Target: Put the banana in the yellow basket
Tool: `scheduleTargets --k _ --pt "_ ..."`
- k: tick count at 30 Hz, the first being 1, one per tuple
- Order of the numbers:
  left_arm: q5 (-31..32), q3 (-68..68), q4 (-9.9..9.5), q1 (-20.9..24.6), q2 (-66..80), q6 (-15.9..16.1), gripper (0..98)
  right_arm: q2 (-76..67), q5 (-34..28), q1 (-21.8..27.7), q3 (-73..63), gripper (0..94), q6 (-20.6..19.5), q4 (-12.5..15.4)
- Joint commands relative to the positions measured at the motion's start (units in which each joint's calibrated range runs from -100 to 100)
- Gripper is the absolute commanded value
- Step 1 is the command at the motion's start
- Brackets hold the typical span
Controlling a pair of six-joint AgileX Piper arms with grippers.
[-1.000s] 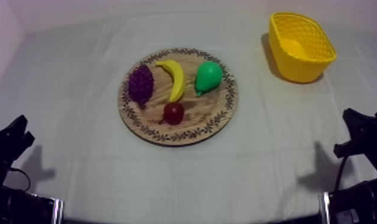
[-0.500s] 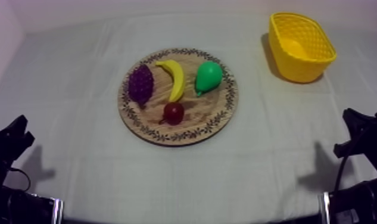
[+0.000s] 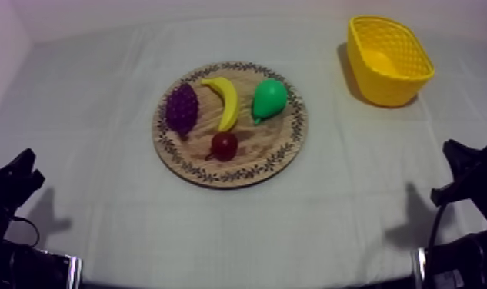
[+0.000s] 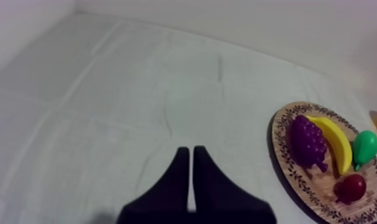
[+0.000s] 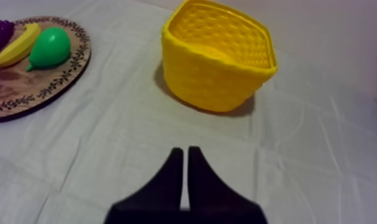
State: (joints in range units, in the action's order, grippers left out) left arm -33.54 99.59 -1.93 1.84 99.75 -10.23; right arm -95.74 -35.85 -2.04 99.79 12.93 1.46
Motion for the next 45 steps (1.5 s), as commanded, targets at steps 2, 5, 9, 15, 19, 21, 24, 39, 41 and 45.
scheduleTargets --k 2,5,9,15,19,21,24,39,41,45 --pt "-0.01 -0.04 0.00 0.01 0.00 -0.01 0.0 -0.02 -0.03 0.09 -0.01 0.6 -0.36 0.03" --pt "-0.01 -0.04 0.00 0.01 0.00 -0.01 0.0 -0.02 -0.03 0.19 -0.01 0.6 -0.82 0.06" --pt "-0.01 -0.04 0.00 0.01 0.00 -0.01 0.0 -0.02 -0.06 0.24 -0.01 0.6 -0.79 0.21" --pt "-0.01 -0.04 0.00 0.01 0.00 -0.01 0.0 0.13 -0.32 0.16 -0.01 0.6 -0.73 -0.03" --pt "-0.01 -0.04 0.00 0.01 0.00 -0.01 0.0 0.30 -0.05 0.23 -0.01 0.6 -0.31 0.41" --pt "-0.01 -0.04 0.00 0.01 0.00 -0.01 0.0 0.68 0.15 0.28 -0.08 0.6 -0.26 0.40" --pt "-0.01 -0.04 0.00 0.01 0.00 -0.01 0.0 2.35 0.77 0.26 -0.81 0.6 -0.30 0.27" --pt "-0.01 -0.04 0.00 0.01 0.00 -0.01 0.0 24.41 -2.02 -6.11 -25.62 0.6 -4.54 -3.87" --pt "-0.01 -0.04 0.00 0.01 0.00 -0.01 0.0 26.94 -4.17 -7.70 -29.89 0.6 -5.45 -4.84" --pt "-0.01 -0.04 0.00 0.01 0.00 -0.01 0.0 31.71 -8.36 -10.41 -38.25 0.6 -6.85 -5.98"
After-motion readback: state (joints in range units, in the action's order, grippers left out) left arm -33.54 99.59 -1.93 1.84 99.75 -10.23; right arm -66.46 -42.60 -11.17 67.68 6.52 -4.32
